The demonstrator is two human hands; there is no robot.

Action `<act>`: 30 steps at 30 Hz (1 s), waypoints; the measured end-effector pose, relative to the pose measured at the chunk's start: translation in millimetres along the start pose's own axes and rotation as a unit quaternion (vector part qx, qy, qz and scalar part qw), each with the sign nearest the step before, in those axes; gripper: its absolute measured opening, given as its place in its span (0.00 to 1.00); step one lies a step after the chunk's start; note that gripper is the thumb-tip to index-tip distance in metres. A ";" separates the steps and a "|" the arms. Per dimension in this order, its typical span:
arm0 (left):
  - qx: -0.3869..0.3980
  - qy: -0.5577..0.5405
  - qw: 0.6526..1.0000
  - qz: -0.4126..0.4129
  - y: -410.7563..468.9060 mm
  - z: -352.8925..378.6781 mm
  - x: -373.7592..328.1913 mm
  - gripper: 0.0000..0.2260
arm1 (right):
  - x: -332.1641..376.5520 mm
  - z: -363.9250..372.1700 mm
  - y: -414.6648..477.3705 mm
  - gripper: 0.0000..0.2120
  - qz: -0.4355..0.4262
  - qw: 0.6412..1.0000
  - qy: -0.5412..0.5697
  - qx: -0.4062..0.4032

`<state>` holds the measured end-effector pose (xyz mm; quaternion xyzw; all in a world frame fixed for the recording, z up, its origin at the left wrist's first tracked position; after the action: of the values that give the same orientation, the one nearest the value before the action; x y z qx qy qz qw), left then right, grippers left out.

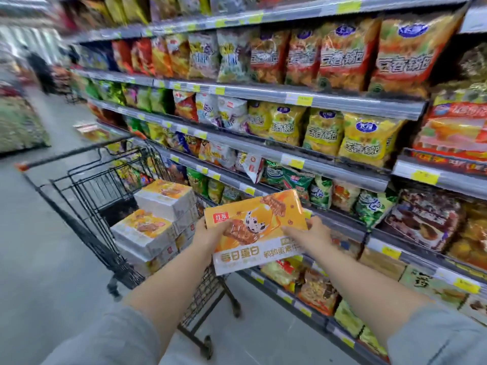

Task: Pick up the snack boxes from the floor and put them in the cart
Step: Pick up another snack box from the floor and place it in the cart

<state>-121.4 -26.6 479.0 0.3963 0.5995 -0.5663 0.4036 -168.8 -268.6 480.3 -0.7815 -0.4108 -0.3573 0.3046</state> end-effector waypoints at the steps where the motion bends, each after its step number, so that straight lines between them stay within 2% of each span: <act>1: -0.013 -0.007 1.000 0.004 6.3 -10.3 -3.2 0.18 | 10.5 12.2 6.2 0.37 -0.006 1.000 0.002 0.009; 2: -0.030 -0.013 0.999 0.001 12.9 -18.0 -3.5 0.14 | 17.8 21.7 11.4 0.35 -0.010 1.000 0.000 0.018; 3: -0.048 -0.023 0.999 -0.002 23.2 -29.5 -6.6 0.14 | 28.5 36.3 20.6 0.32 -0.020 0.999 -0.002 0.030; 5: -0.067 -0.034 0.997 -0.021 42.2 -44.6 -7.1 0.26 | 40.6 56.8 33.4 0.31 -0.022 0.999 -0.009 0.048; 6: -0.077 -0.038 0.996 -0.030 54.8 -53.5 -7.8 0.33 | 46.5 70.8 44.6 0.34 -0.022 0.998 -0.016 0.056; 7: -0.082 -0.037 0.995 -0.040 67.3 -61.6 -7.7 0.35 | 52.4 83.1 54.8 0.36 -0.022 0.998 -0.019 0.063; 11: -0.102 -0.005 0.993 -0.060 98.5 -87.2 -22.0 0.22 | 73.9 133.7 93.1 0.40 -0.014 0.990 -0.036 0.133; 16: -0.117 0.022 0.989 -0.086 145.9 -122.9 -29.2 0.29 | 103.2 197.0 138.1 0.45 0.008 0.976 -0.040 0.213; 19: -0.145 0.036 0.983 -0.106 178.5 -150.0 -23.1 0.37 | 121.1 230.7 155.2 0.43 0.013 0.969 -0.058 0.239; 22: -0.149 0.077 0.978 -0.123 215.1 -183.2 -11.0 0.46 | 140.0 265.9 164.5 0.54 0.045 0.952 -0.067 0.295; 23: -0.144 0.089 0.977 -0.133 221.0 -191.8 -10.6 0.47 | 145.1 274.3 164.0 0.57 0.055 0.944 -0.075 0.316; 24: -0.144 0.097 0.975 -0.141 227.1 -202.1 -12.4 0.45 | 151.3 287.3 164.5 0.57 0.072 0.936 -0.095 0.332; 26: -0.148 0.097 0.974 -0.143 238.9 -219.3 -15.0 0.40 | 158.8 303.8 160.9 0.48 0.083 0.923 -0.131 0.351; 30: -0.112 0.136 0.972 -0.156 282.1 -261.3 -18.9 0.39 | 174.8 346.0 157.1 0.32 0.099 0.904 -0.179 0.375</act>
<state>139.3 246.6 403.8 0.3234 0.7627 -0.4927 0.2663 144.1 -3.0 399.5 -0.6973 -0.4828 0.0010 0.5298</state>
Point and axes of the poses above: each hand's wrist, its own y-axis towards the middle knuckle, its own z-axis out of the palm, x = y × z, the point moved 1 cm from there along y, towards the middle knuckle, and after that the axes turned 1 degree about -z, right-handed, at the moved point
